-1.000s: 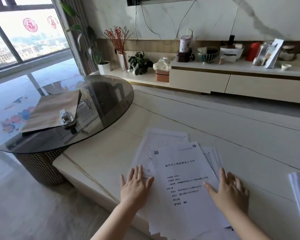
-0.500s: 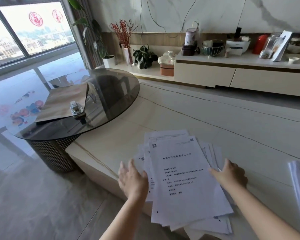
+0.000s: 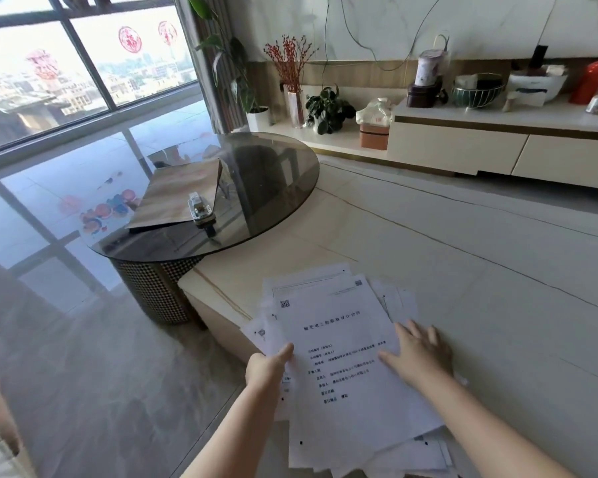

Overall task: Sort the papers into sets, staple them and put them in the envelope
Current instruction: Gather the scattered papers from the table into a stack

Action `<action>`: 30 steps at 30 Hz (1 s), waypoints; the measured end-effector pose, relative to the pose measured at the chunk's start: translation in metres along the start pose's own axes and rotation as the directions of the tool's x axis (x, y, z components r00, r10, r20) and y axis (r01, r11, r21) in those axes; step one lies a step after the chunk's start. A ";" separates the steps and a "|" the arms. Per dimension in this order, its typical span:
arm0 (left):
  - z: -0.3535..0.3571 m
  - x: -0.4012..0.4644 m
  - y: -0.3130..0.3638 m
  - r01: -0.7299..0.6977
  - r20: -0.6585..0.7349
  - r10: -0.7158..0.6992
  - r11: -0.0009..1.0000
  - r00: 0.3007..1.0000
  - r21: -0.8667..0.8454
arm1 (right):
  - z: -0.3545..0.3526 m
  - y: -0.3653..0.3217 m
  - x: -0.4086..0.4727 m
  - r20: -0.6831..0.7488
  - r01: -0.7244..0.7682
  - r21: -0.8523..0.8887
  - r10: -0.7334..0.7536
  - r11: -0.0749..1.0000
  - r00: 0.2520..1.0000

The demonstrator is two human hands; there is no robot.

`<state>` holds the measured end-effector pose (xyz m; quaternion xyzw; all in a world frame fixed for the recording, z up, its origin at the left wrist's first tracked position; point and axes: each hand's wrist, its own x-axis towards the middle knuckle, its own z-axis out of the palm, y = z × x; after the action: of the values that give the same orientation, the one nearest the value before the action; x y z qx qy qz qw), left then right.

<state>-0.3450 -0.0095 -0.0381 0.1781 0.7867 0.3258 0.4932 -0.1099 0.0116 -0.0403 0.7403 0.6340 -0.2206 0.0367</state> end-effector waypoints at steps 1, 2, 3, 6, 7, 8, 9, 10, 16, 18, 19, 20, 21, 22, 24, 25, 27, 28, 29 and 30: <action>-0.001 0.007 -0.004 -0.007 0.013 0.007 1.000 1.000 -0.009 | 0.001 -0.005 -0.001 0.001 0.021 -0.003 -0.021 1.000 1.000; -0.003 0.010 -0.006 -0.013 0.038 0.013 1.000 0.999 0.000 | 0.002 -0.009 -0.001 -0.004 0.043 0.000 -0.043 0.999 0.999; -0.005 0.006 -0.005 -0.036 0.081 0.038 0.999 0.996 -0.022 | 0.002 -0.011 0.000 -0.016 0.064 0.011 -0.064 0.998 0.998; -0.004 -0.007 -0.004 -0.078 0.163 0.084 0.996 0.983 -0.039 | 0.001 -0.010 0.001 -0.049 0.109 0.067 -0.106 0.992 0.993; -0.002 -0.008 -0.006 -0.065 0.185 0.073 0.997 0.980 -0.047 | 0.000 -0.009 0.000 -0.045 0.123 0.085 -0.120 0.989 0.992; -0.001 -0.010 -0.006 -0.054 0.199 0.065 0.997 0.978 -0.064 | -0.001 -0.007 -0.001 -0.038 0.139 0.101 -0.136 0.985 0.990; -0.001 -0.008 -0.008 -0.049 0.204 0.068 0.994 0.977 -0.094 | -0.002 -0.004 -0.002 -0.030 0.156 0.112 -0.153 0.981 0.988; -0.001 -0.006 -0.009 -0.054 0.195 0.074 0.993 0.978 -0.107 | -0.003 0.000 -0.003 -0.025 0.170 0.125 -0.168 0.978 0.985; -0.004 -0.016 -0.004 -0.174 0.131 0.191 0.975 0.973 -0.136 | -0.009 0.022 -0.007 -0.060 -0.002 0.100 0.008 0.995 0.998; 0.002 -0.021 0.006 -0.179 0.222 0.197 0.979 0.955 -0.097 | -0.006 0.020 -0.008 -0.033 0.019 0.091 -0.016 0.996 0.999; 0.006 -0.023 0.011 -0.171 0.254 0.182 0.983 0.950 -0.064 | -0.006 0.019 -0.008 -0.018 0.032 0.088 -0.030 0.996 0.999; 0.010 -0.023 0.015 -0.167 0.281 0.166 0.986 0.945 -0.019 | -0.006 0.018 -0.007 -0.005 0.043 0.089 -0.043 0.995 0.999; 0.014 -0.024 0.019 -0.165 0.300 0.154 0.986 0.942 0.014 | -0.008 0.018 -0.006 0.005 0.051 0.094 -0.051 0.994 0.999; 0.018 -0.024 0.022 -0.167 0.295 0.149 0.985 0.944 0.034 | -0.009 0.018 -0.005 0.004 0.056 0.108 -0.057 0.993 0.998; 0.024 -0.018 0.027 -0.210 0.206 0.170 0.959 0.964 0.190 | -0.013 0.021 -0.004 -0.029 0.046 0.123 -0.042 0.991 0.999; 0.026 -0.016 0.028 -0.218 0.133 0.183 0.918 0.974 0.333 | -0.014 0.023 -0.005 -0.061 0.033 0.117 -0.026 0.993 0.998; 0.027 -0.017 0.030 -0.216 0.040 0.222 0.868 0.974 0.447 | -0.014 0.024 -0.007 -0.107 0.010 0.091 0.000 0.996 0.994; 0.027 -0.018 0.028 -0.198 0.011 0.213 0.887 0.977 0.417 | -0.012 0.024 -0.009 -0.110 0.012 0.072 -0.004 0.997 0.994; 0.027 -0.017 0.026 -0.172 -0.012 0.189 0.914 0.982 0.369 | -0.011 0.022 -0.011 -0.106 0.024 0.055 -0.019 0.998 0.994; 0.026 -0.015 0.021 -0.144 -0.032 0.162 0.939 0.986 0.312 | -0.009 0.020 -0.012 -0.098 0.039 0.043 -0.034 0.998 0.995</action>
<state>-0.3162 0.0052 -0.0213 0.3041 0.8254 0.2411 0.4100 -0.0894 -0.0003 -0.0322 0.7391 0.6433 -0.1990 -0.0150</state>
